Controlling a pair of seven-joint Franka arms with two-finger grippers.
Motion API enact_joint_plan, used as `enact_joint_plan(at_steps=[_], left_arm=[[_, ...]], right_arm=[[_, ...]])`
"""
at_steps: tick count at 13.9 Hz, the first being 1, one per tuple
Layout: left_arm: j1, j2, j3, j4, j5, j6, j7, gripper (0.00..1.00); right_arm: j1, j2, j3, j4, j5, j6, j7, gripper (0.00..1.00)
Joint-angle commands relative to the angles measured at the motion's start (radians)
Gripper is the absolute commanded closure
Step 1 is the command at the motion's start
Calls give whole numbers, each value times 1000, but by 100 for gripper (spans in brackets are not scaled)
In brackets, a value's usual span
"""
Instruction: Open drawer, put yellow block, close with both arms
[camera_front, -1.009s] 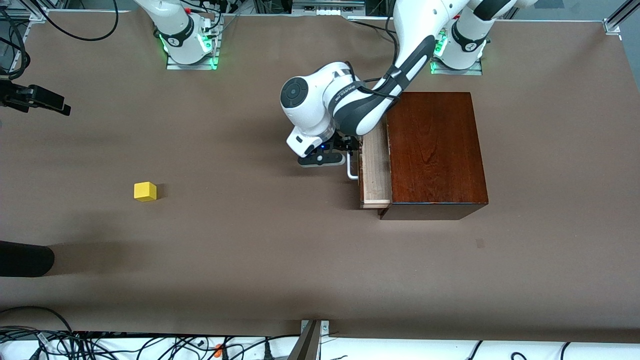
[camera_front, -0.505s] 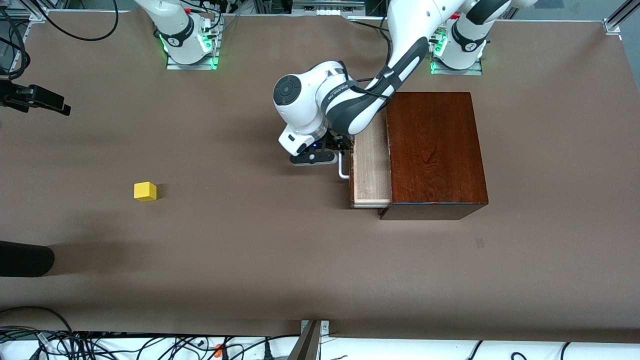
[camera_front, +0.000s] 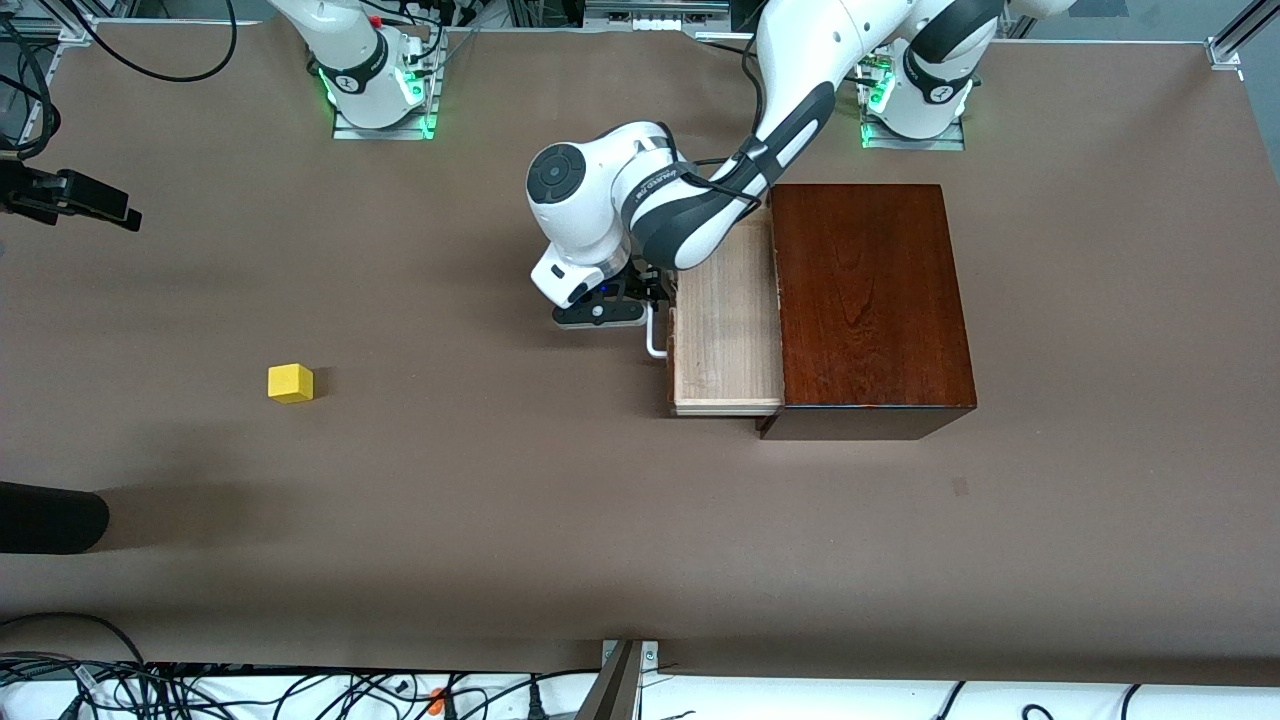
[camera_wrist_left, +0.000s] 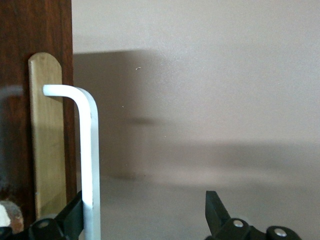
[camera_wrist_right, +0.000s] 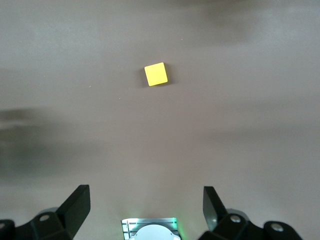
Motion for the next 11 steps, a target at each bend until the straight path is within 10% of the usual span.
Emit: enact_joint_plan(at_steps=[1,11], left_arm=[[-23,39,-3,73,-23,41,-14,0],[111,-235,-6,-10,-194,-168,140,0]], right_arm=[[-3,-11,2,-12,-2,-2,2,0],[-3,0,2,-10,-2,7,2,0]])
